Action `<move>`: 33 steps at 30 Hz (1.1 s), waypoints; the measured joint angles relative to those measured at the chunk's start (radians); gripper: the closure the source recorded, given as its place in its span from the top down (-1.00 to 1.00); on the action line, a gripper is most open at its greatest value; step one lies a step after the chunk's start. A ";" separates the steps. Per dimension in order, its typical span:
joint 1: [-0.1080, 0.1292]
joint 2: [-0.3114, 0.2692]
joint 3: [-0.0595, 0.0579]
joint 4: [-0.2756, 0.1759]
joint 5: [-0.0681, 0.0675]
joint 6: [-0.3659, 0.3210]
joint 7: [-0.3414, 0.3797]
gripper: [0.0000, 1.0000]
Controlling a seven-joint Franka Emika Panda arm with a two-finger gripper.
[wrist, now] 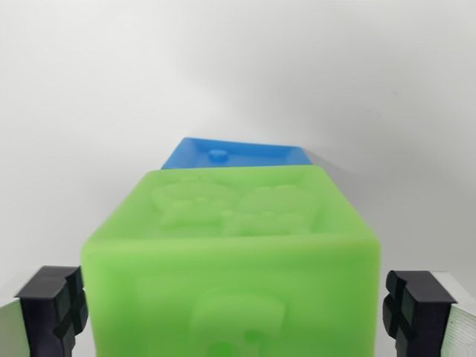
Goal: Stack cube
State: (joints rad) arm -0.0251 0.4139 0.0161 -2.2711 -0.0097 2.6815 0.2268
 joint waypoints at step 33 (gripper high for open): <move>0.000 -0.235 0.000 -0.003 0.002 -0.227 -0.001 1.00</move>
State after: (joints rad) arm -0.0251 0.1791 0.0162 -2.2744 -0.0075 2.4547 0.2259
